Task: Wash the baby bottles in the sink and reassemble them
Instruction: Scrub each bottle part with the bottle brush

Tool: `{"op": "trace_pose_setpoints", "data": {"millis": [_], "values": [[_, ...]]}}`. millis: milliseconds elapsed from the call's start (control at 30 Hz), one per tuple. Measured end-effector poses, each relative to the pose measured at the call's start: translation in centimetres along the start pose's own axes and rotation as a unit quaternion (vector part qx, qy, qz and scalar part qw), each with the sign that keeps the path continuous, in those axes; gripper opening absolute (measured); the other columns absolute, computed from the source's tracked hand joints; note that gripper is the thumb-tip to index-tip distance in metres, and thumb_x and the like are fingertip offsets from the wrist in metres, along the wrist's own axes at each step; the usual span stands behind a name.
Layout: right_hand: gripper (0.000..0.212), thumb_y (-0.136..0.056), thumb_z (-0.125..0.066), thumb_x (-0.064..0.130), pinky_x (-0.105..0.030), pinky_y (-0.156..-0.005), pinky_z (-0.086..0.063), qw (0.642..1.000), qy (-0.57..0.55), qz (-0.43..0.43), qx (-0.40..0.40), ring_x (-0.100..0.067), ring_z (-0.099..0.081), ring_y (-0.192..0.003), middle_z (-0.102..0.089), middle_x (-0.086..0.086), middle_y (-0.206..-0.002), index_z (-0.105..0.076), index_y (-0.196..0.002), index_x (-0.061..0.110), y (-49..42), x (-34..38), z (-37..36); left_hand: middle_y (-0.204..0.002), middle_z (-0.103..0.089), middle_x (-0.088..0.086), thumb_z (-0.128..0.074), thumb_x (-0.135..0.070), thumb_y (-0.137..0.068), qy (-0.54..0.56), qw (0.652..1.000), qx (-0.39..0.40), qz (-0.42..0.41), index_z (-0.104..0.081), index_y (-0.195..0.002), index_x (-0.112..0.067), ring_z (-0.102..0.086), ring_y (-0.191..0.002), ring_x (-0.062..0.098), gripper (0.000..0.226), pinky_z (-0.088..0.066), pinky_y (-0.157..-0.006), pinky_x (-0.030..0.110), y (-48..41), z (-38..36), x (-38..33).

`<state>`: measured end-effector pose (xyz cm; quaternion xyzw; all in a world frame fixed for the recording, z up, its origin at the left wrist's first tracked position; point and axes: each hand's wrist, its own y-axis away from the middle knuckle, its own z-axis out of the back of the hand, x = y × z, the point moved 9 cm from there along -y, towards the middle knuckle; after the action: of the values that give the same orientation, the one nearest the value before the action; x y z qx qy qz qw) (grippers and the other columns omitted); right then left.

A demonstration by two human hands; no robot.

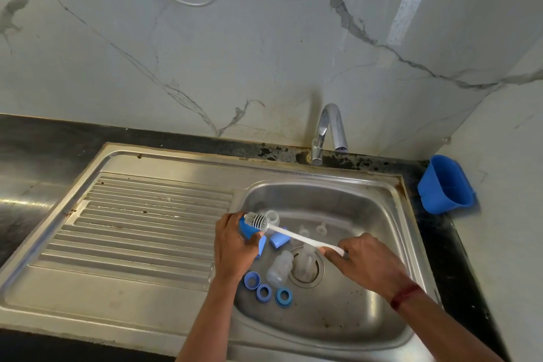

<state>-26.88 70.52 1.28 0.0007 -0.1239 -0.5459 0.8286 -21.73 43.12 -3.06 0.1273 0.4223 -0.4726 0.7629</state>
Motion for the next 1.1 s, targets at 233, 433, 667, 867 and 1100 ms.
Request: {"op": "trace_pose_setpoints", "data": {"millis": [233,433,667,867,1100], "values": [[0.058,-0.089,-0.03,0.075,-0.023,-0.055,-0.045,0.993,0.102,0.053,0.004,-0.008,-0.046,-0.054,-0.045,0.009,-0.059,-0.057,-0.074,0.026,0.1,0.9,2.3,-0.115,-0.065,0.006,-0.089,-0.009,-0.064,0.02,1.0,0.01,-0.015,-0.05,-0.138,-0.008,-0.063,-0.102,0.022,0.084,-0.052,-0.084,0.033,0.2,-0.2,0.1],[0.054,-0.089,-0.032,0.075,-0.025,-0.059,-0.049,0.997,0.073,0.027,-0.004,-0.007,-0.048,-0.057,-0.046,0.01,-0.061,-0.052,-0.071,0.029,-0.3,1.2,1.9,-0.108,-0.061,-0.009,-0.089,-0.009,-0.067,0.122,0.991,0.028,0.037,-0.021,-0.151,-0.016,-0.067,-0.095,0.012,0.109,-0.056,-0.082,0.026,0.9,-1.2,-0.1],[0.065,-0.084,-0.032,0.081,-0.026,-0.054,-0.05,0.999,0.035,0.002,-0.013,-0.009,-0.051,-0.052,-0.05,0.008,-0.057,-0.056,-0.066,0.022,0.1,0.2,0.7,-0.106,-0.06,-0.005,-0.086,0.003,-0.068,0.142,0.987,-0.019,0.079,-0.02,-0.15,-0.012,-0.062,-0.097,0.013,0.106,-0.051,-0.08,0.019,0.5,-0.3,1.4],[0.066,-0.084,-0.033,0.08,-0.028,-0.056,-0.052,1.0,-0.001,-0.017,-0.002,-0.011,-0.055,-0.054,-0.055,0.004,-0.058,-0.055,-0.062,0.022,-0.3,-0.4,0.4,-0.106,-0.06,-0.009,-0.086,-0.006,-0.071,0.162,0.986,0.012,0.047,-0.023,-0.149,-0.013,-0.062,-0.096,0.006,0.101,-0.048,-0.075,0.003,0.5,-1.0,0.3],[0.062,-0.086,-0.038,0.075,-0.025,-0.051,-0.041,0.998,-0.049,-0.026,-0.011,-0.011,-0.045,-0.048,-0.05,0.004,-0.054,-0.045,-0.054,0.022,-0.4,-1.1,0.7,-0.111,-0.06,-0.003,-0.085,-0.005,-0.073,0.181,0.983,0.027,0.025,-0.023,-0.149,-0.01,-0.062,-0.104,0.01,0.098,-0.049,-0.081,0.006,0.4,-1.4,-1.2]]}}
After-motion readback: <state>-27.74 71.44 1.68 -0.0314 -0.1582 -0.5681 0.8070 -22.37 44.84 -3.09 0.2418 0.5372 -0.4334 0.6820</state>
